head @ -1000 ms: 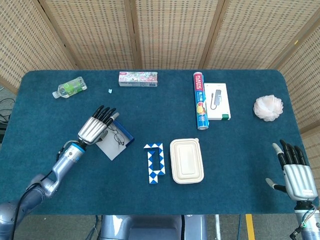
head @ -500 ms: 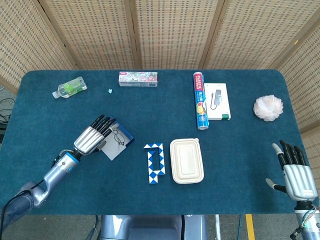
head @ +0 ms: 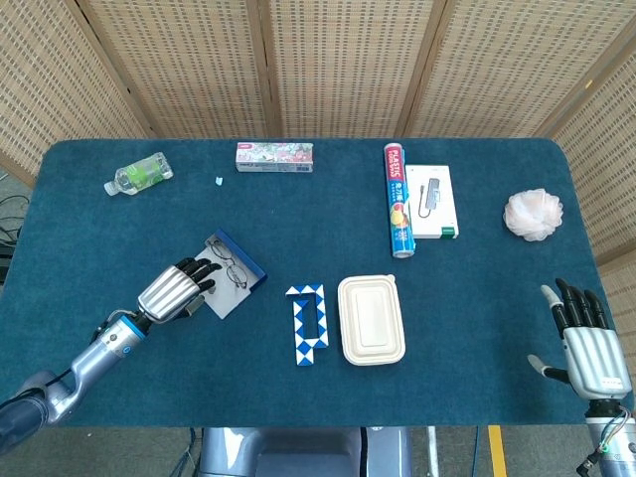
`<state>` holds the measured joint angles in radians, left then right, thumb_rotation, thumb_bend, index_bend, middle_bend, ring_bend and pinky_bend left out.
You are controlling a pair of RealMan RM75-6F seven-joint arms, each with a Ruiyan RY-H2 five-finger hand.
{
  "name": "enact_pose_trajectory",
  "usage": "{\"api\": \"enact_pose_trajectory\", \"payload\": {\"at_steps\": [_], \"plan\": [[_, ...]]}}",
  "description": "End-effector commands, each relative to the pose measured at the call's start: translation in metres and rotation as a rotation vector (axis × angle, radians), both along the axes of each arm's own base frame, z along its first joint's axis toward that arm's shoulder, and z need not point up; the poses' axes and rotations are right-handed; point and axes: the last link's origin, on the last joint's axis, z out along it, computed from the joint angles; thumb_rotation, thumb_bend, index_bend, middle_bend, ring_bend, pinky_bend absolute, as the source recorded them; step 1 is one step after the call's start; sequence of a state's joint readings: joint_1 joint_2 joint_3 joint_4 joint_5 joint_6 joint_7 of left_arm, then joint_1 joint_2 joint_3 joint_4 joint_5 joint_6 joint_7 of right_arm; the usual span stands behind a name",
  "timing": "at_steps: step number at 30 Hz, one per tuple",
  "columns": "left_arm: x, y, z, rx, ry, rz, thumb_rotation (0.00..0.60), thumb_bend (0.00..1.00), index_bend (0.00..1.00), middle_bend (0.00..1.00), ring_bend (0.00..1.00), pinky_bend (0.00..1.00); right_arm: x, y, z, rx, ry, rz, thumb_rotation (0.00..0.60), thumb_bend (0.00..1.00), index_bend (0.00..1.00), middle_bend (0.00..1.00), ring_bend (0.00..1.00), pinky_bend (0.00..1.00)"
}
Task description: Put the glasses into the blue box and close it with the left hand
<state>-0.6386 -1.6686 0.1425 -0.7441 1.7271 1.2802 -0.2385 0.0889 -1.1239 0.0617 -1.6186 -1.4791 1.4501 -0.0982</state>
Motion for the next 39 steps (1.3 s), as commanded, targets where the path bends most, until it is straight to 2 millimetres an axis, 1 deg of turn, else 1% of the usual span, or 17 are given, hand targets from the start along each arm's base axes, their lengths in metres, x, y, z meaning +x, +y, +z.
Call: {"api": "enact_pose_trajectory", "payload": {"at_steps": [1,10,16,21,32,39], "plan": [[-0.003,0.0,-0.001,-0.006,0.015,0.011,0.6,0.52,0.47,0.23,0.21,0.29,0.0,0.0,0.0,0.0,0.0,0.0,0.6,0.04,0.0,0.0,0.0,0.0],[-0.001,0.005,-0.012,-0.012,0.026,0.049,0.6,0.52,0.47,0.23,0.21,0.29,0.0,0.0,0.0,0.0,0.0,0.0,0.6,0.05,0.0,0.0,0.0,0.0],[-0.004,0.009,-0.014,-0.007,0.032,0.069,0.6,0.52,0.47,0.23,0.21,0.29,0.0,0.0,0.0,0.002,0.0,-0.001,0.6,0.05,0.0,0.0,0.0,0.0],[-0.001,0.006,-0.018,-0.03,0.027,0.062,0.6,0.52,0.5,0.23,0.21,0.29,0.0,0.0,0.0,0.002,-0.001,-0.002,0.6,0.05,0.0,0.0,0.0,0.0],[0.005,-0.004,-0.025,-0.071,0.036,0.041,0.6,0.52,0.52,0.25,0.24,0.3,0.0,0.0,0.0,0.003,-0.003,-0.002,0.6,0.05,0.0,0.0,0.0,0.0],[0.007,-0.001,-0.026,-0.063,0.043,0.044,0.6,0.52,0.52,0.25,0.24,0.3,0.0,0.0,0.0,0.003,-0.003,-0.002,0.6,0.05,0.0,0.0,0.0,0.0]]}}
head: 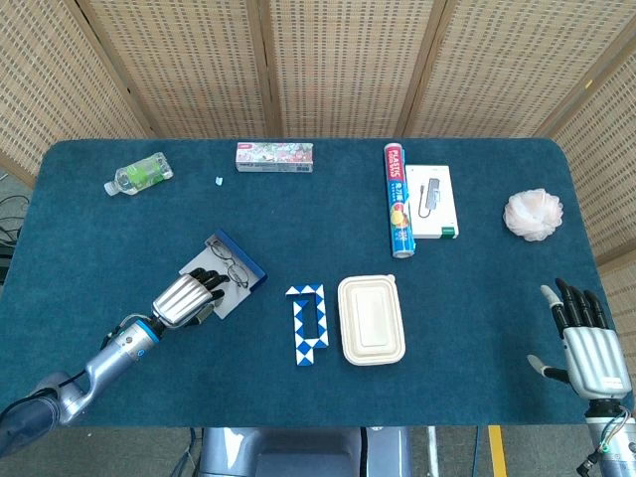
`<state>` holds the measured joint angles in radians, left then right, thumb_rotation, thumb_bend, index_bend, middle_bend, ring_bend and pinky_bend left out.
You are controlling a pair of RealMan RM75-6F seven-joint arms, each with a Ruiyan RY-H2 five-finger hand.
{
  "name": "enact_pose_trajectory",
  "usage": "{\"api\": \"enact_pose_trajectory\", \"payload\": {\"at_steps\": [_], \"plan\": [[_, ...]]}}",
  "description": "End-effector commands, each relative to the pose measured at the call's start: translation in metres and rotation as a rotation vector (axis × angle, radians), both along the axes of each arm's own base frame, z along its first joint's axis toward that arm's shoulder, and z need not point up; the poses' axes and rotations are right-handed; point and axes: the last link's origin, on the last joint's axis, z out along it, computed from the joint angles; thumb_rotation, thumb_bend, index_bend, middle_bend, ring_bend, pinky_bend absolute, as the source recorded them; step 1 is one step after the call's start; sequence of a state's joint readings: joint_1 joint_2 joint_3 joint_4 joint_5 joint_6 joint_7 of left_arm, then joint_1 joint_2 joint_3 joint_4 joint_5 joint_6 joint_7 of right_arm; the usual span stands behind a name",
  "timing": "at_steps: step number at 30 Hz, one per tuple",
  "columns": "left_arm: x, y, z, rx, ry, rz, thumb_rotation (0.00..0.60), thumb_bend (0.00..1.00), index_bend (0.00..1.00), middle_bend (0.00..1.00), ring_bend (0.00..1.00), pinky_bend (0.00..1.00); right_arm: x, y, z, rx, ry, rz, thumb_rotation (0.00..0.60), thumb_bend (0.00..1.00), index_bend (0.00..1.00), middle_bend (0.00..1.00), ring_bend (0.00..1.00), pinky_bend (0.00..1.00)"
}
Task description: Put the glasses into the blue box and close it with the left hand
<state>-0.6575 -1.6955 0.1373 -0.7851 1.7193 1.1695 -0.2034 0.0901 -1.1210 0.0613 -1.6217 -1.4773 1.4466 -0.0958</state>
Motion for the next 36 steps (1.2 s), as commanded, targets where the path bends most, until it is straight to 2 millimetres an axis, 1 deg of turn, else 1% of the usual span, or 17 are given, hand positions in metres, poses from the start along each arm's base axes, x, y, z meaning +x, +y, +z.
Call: {"api": "enact_pose_trajectory", "payload": {"at_steps": [1,8,16,23,29,34,36], "plan": [[0.001,0.003,-0.001,0.005,0.007,0.0,0.6,0.52,0.52,0.25,0.24,0.3,0.0,0.0,0.0,0.0,0.0,0.0,0.6,0.05,0.0,0.0,0.0,0.0],[0.006,0.011,-0.009,0.016,0.025,0.012,0.6,0.52,0.53,0.25,0.24,0.3,0.0,0.0,0.0,0.0,-0.002,0.0,0.6,0.05,0.0,0.0,0.0,0.0],[0.014,0.018,-0.015,0.04,0.041,-0.014,0.6,0.52,0.53,0.25,0.24,0.3,0.0,0.0,0.0,0.001,-0.002,0.0,0.6,0.05,0.0,0.0,0.0,0.0],[0.015,0.024,-0.018,0.048,0.06,-0.013,0.6,0.52,0.54,0.25,0.24,0.3,0.0,0.0,0.0,0.001,-0.002,0.0,0.6,0.05,0.0,0.0,0.0,0.0],[0.01,0.025,-0.018,0.049,0.064,0.002,0.6,0.52,0.54,0.25,0.24,0.3,0.0,0.0,0.0,0.0,-0.001,0.0,0.6,0.05,0.0,0.0,0.0,0.0],[-0.002,0.021,-0.013,0.049,0.082,0.012,0.6,0.52,0.54,0.25,0.24,0.3,0.0,0.0,0.0,0.0,-0.001,0.001,0.6,0.05,0.0,0.0,0.0,0.0],[-0.007,0.023,-0.009,0.059,0.092,0.022,0.6,0.52,0.54,0.25,0.24,0.3,0.0,0.0,0.0,0.001,0.0,0.001,0.6,0.05,0.0,0.0,0.0,0.0]]}}
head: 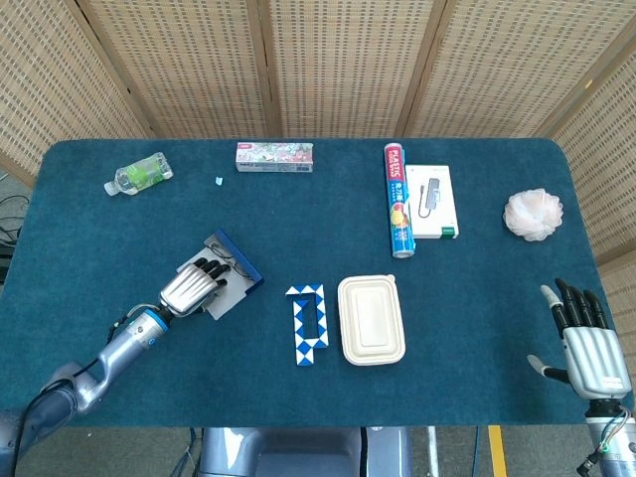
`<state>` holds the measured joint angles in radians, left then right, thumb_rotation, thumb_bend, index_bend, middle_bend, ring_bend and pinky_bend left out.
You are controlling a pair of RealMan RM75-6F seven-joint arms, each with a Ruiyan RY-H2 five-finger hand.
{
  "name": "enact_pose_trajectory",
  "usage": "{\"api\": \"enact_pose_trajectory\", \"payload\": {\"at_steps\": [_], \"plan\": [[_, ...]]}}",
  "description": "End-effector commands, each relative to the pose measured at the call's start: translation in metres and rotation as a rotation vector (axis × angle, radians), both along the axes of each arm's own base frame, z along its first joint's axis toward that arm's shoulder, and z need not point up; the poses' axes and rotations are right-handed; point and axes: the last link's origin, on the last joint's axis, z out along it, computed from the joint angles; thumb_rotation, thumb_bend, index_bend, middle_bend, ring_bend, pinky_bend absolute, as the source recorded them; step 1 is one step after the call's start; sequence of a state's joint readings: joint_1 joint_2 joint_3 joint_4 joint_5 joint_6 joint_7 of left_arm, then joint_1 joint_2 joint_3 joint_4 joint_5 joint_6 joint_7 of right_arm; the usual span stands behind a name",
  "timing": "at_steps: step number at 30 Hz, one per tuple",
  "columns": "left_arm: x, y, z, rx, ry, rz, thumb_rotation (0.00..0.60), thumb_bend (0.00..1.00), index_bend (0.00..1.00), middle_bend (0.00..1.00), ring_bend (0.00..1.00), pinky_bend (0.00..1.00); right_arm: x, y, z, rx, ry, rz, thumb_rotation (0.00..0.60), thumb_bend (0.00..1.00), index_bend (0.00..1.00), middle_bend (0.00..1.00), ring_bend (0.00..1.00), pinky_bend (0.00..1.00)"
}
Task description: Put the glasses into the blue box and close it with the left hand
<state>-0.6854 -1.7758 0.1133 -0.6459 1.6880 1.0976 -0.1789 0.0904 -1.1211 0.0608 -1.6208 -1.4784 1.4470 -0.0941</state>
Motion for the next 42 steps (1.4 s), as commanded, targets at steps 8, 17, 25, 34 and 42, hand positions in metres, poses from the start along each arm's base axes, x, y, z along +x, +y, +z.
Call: {"api": "enact_pose_trajectory", "payload": {"at_steps": [8,17,25,34,42], "plan": [[-0.005,0.012,0.005,0.029,0.014,0.03,0.6,0.52,0.54,0.25,0.24,0.3,0.0,0.0,0.0,0.0,0.0,0.0,0.6,0.05,0.0,0.0,0.0,0.0],[0.003,0.015,0.001,0.036,-0.012,0.021,0.6,0.52,0.54,0.25,0.24,0.3,0.0,0.0,0.0,0.001,0.0,-0.002,0.6,0.05,0.0,0.0,0.0,0.0],[-0.004,0.013,0.008,0.033,-0.024,0.03,0.6,0.51,0.54,0.25,0.24,0.3,0.0,0.0,0.0,0.001,-0.001,-0.002,0.6,0.05,0.0,0.0,0.0,0.0],[-0.021,0.002,0.043,0.055,-0.055,0.005,0.6,0.24,0.42,0.08,0.11,0.27,0.0,0.0,0.0,0.001,-0.003,-0.002,0.6,0.05,0.0,0.0,0.0,0.0],[-0.045,-0.006,0.077,0.13,-0.012,0.02,0.6,0.0,0.24,0.0,0.0,0.0,0.0,0.0,0.0,0.001,-0.003,-0.001,0.6,0.05,0.0,0.0,0.0,0.0]]}}
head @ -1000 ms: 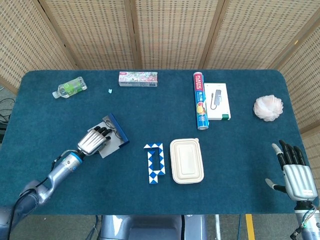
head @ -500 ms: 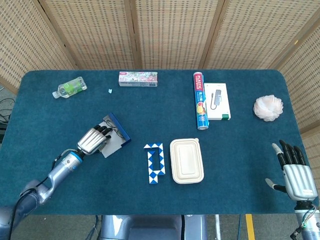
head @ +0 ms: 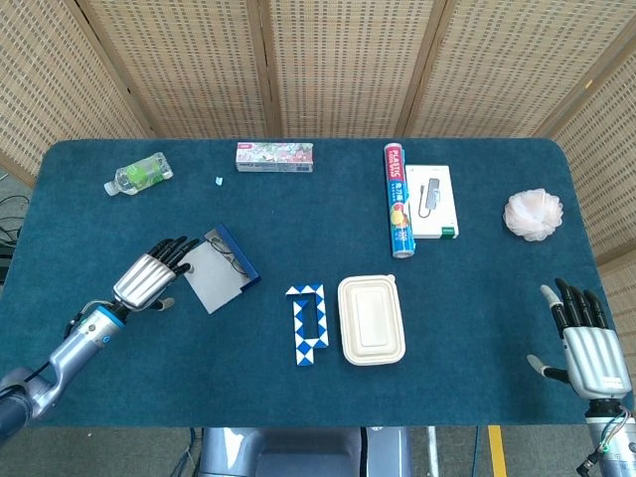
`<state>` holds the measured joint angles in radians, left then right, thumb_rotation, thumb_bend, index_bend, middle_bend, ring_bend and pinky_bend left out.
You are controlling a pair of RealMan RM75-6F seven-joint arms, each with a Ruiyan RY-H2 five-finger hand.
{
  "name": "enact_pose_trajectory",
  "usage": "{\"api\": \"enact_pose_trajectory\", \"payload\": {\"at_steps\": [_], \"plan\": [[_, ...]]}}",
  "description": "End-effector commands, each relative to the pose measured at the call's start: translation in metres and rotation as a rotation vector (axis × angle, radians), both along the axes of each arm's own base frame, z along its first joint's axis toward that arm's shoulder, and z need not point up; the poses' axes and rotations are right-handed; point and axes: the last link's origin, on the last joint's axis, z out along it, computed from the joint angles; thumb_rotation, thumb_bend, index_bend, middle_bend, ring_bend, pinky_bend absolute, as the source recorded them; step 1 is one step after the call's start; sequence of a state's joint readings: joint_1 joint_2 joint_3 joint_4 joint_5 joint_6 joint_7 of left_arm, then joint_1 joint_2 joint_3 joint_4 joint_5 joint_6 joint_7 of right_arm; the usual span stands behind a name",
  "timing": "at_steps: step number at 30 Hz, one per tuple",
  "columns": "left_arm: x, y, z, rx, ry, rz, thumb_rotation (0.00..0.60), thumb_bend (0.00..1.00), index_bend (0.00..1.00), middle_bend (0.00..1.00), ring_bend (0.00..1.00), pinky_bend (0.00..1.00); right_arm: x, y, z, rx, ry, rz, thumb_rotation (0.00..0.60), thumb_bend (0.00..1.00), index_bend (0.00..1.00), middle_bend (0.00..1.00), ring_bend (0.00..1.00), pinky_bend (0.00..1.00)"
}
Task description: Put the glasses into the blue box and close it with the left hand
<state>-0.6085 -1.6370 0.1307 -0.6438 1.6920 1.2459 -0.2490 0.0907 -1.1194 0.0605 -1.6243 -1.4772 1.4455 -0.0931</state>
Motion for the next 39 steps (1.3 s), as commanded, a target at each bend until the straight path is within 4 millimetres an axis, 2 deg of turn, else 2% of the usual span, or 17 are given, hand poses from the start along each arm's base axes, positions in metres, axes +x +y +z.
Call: {"api": "enact_pose_trajectory", "payload": {"at_steps": [1,5,9,21,39], "plan": [[-0.009,-0.001,0.009,0.034,0.005,0.031,0.6,0.0,0.24,0.0,0.0,0.0,0.0,0.0,0.0,0.0,0.0,0.001,0.6,0.05,0.0,0.0,0.0,0.0],[-0.014,0.0,0.012,0.065,-0.003,0.054,0.6,0.01,0.23,0.0,0.0,0.0,0.0,0.0,0.0,-0.002,0.001,0.001,0.6,0.05,0.0,0.0,0.0,0.0],[-0.018,0.001,0.006,0.063,-0.005,0.075,0.6,0.12,0.23,0.0,0.0,0.0,0.0,0.0,0.0,-0.003,0.002,0.001,0.6,0.05,0.0,0.0,0.0,0.0],[-0.017,0.004,-0.01,0.045,-0.001,0.079,0.6,0.28,0.23,0.0,0.0,0.0,0.0,0.0,0.0,0.0,0.0,0.0,0.6,0.05,0.0,0.0,0.0,0.0],[0.005,0.011,-0.039,0.032,-0.021,0.042,0.6,0.3,0.27,0.0,0.0,0.0,0.0,0.0,0.0,0.002,-0.001,-0.002,0.6,0.05,0.0,0.0,0.0,0.0]]}}
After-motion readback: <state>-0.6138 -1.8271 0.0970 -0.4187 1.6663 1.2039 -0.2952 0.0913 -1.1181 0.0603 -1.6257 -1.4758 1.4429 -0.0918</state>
